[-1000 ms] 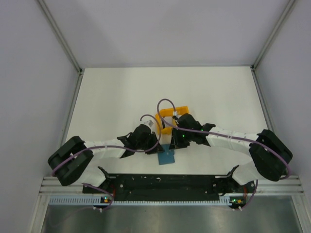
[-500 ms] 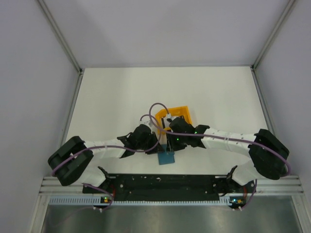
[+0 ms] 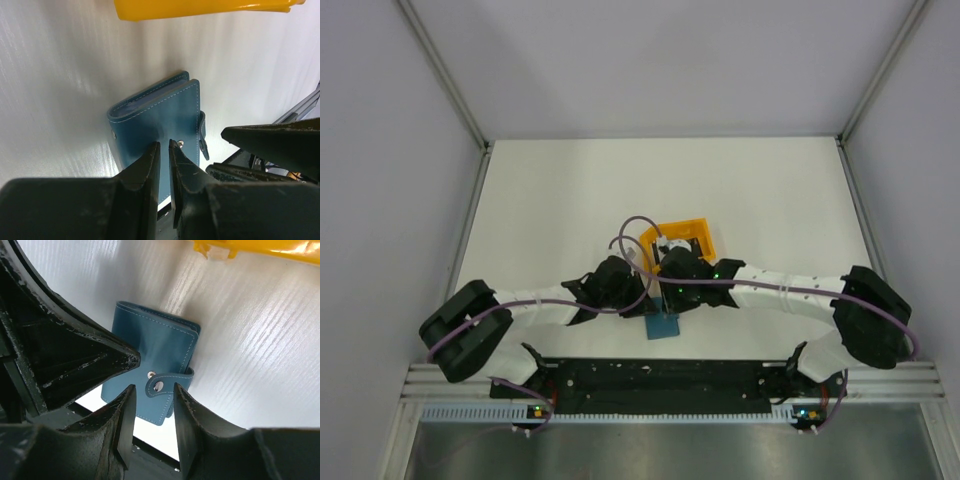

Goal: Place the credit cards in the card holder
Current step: Close the card holder at the center of the board.

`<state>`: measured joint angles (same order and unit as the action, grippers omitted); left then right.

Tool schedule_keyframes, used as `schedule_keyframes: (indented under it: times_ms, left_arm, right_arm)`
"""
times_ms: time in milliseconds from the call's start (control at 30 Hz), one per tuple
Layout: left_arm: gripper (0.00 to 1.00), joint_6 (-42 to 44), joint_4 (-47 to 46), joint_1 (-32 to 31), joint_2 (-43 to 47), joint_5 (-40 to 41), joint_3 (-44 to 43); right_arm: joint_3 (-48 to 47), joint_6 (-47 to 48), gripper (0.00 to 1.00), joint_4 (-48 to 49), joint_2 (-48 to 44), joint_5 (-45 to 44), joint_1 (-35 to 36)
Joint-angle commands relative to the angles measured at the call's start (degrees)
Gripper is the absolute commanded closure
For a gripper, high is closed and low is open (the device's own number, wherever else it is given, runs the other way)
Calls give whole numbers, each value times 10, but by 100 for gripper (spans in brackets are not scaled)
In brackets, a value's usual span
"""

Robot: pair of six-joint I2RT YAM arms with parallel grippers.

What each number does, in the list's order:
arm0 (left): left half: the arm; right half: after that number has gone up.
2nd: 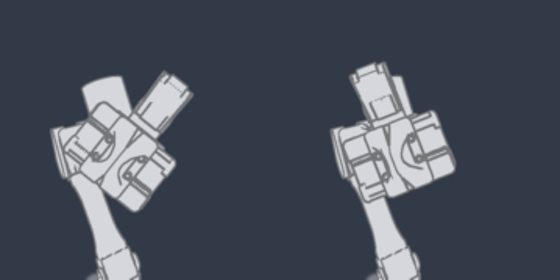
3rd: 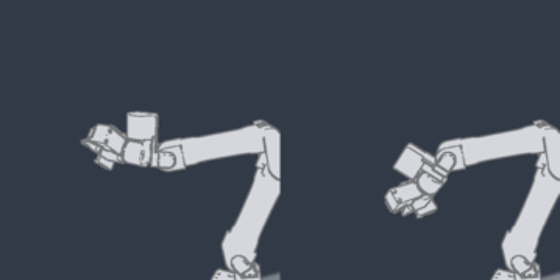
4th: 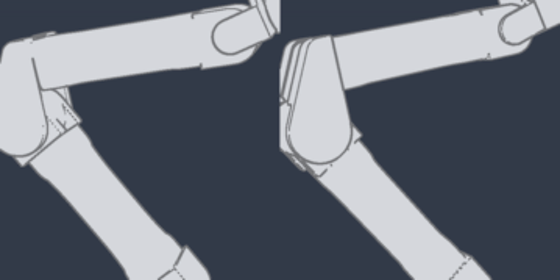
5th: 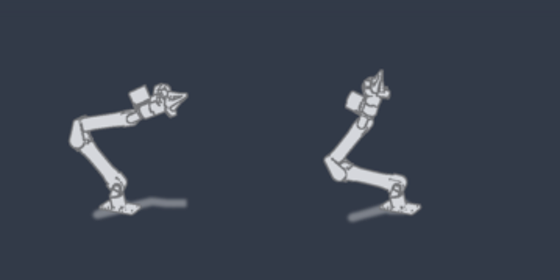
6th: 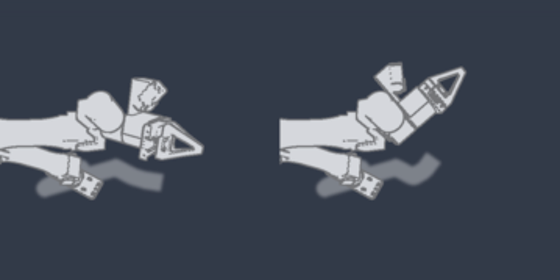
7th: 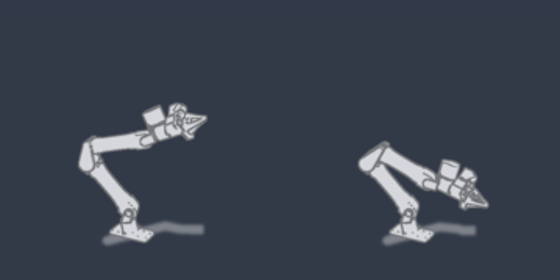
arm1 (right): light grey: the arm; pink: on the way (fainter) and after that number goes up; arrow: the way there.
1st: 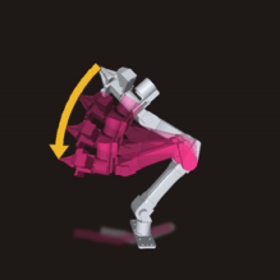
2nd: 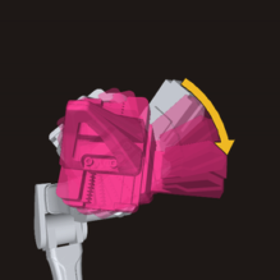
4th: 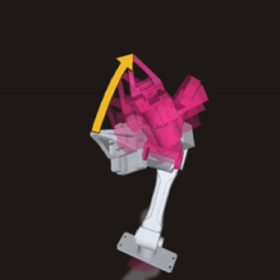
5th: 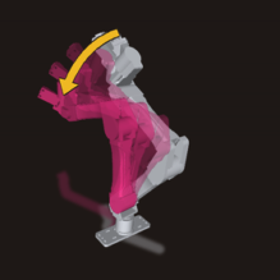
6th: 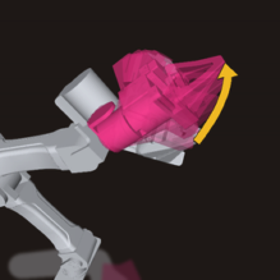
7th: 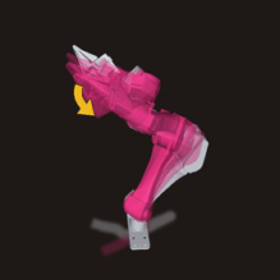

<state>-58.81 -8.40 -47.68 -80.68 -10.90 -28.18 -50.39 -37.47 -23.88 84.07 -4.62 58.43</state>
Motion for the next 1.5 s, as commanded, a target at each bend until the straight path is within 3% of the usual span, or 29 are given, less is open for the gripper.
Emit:
schedule_keyframes:
  times_ms: [0, 233, 400, 467, 600, 733, 1467]
  left_arm:
    - [82, 4, 21, -3, -15, 11, -6]
    - [83, 3, 20, -3, -16, 10, -5]
    - [83, 2, 20, -3, -16, 10, -5]
    - [83, 1, 18, -4, -17, 10, -4]
    - [83, 2, 20, -3, -16, 11, -3]
    - [83, 2, 19, -3, -16, 11, -3]
    - [83, -1, 18, -4, -14, 9, -6]
  right_arm:
    - [-29, 1, 64, 1, 13, -25, 15]
    - [-33, -1, 67, -6, 25, -29, 22]
    - [-37, 0, 78, -8, 21, -41, 27]
    - [-38, 1, 88, -8, 21, -37, 28]
    - [-36, 1, 91, -9, 21, -33, 27]
    - [-37, -1, 100, -8, 25, -28, 28]
    - [-49, -6, 100, -29, 79, -28, 27]
